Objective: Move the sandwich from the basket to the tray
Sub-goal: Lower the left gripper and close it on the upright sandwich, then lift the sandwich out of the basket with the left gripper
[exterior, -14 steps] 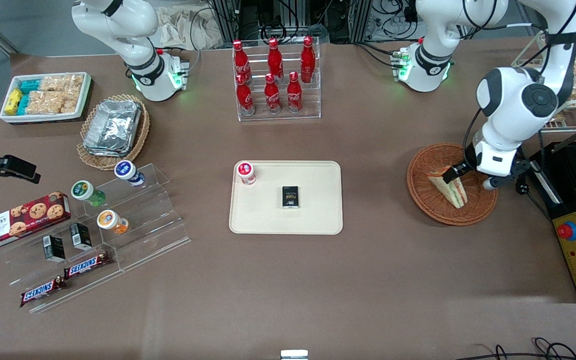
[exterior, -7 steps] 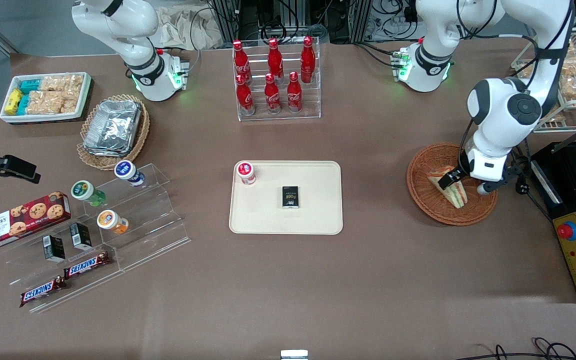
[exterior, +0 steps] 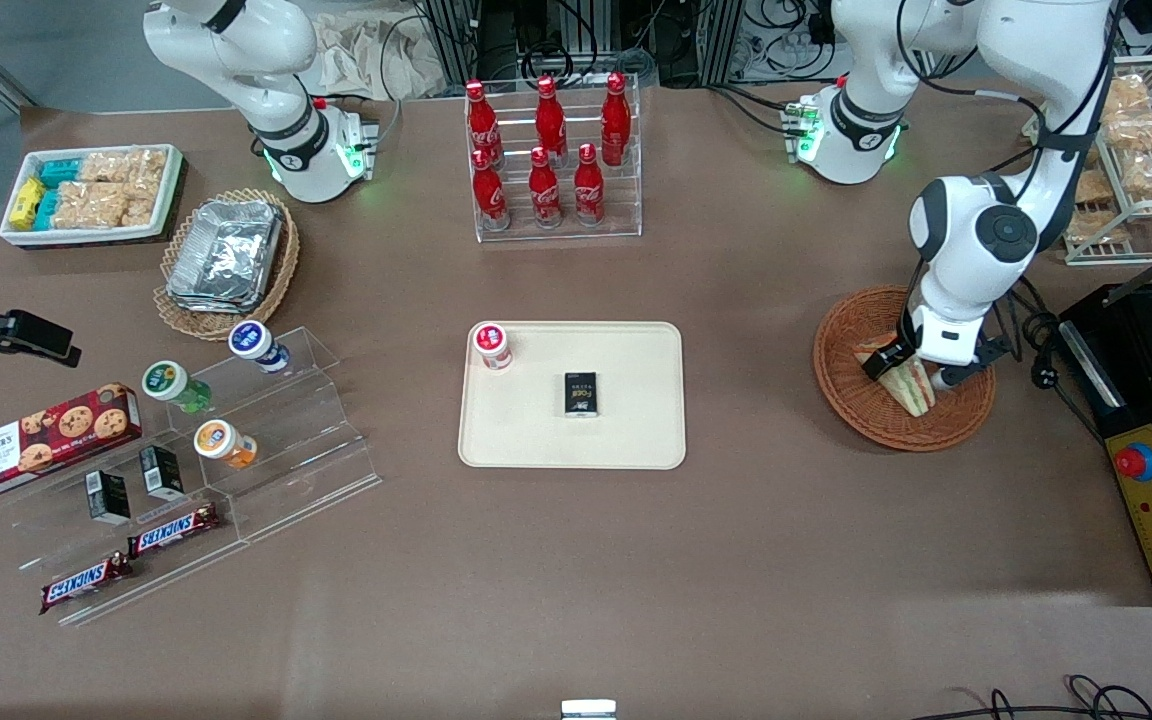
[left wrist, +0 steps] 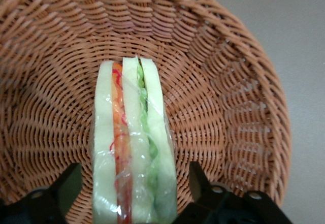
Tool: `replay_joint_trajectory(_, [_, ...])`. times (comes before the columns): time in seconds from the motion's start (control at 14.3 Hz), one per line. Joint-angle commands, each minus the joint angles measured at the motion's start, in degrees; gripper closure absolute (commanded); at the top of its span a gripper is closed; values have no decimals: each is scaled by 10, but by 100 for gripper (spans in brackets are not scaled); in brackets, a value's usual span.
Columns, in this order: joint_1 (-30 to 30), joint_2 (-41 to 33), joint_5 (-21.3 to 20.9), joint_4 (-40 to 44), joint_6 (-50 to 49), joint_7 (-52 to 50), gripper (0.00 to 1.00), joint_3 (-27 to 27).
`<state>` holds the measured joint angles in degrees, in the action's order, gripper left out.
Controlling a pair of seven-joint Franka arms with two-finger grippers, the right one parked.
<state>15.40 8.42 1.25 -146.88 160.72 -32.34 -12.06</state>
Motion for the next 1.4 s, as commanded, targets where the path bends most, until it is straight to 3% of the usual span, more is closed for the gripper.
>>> replay_joint_trajectory(0.0, [2, 0, -9, -8, 26, -12, 100, 1])
replay_joint_trajectory(0.35, [9, -23, -9, -2, 1, -11, 100, 1])
replay_joint_trajectory(0.56, [22, -69, -13, 33, -105, -8, 100, 2])
replay_joint_trajectory(0.84, [27, -99, -13, 172, -313, 68, 100, 8])
replay_joint_trajectory(1.12, [29, -74, -10, 358, -498, 203, 100, 9])
replay_joint_trajectory(1.33, [44, -37, -3, 481, -587, 212, 100, 31])
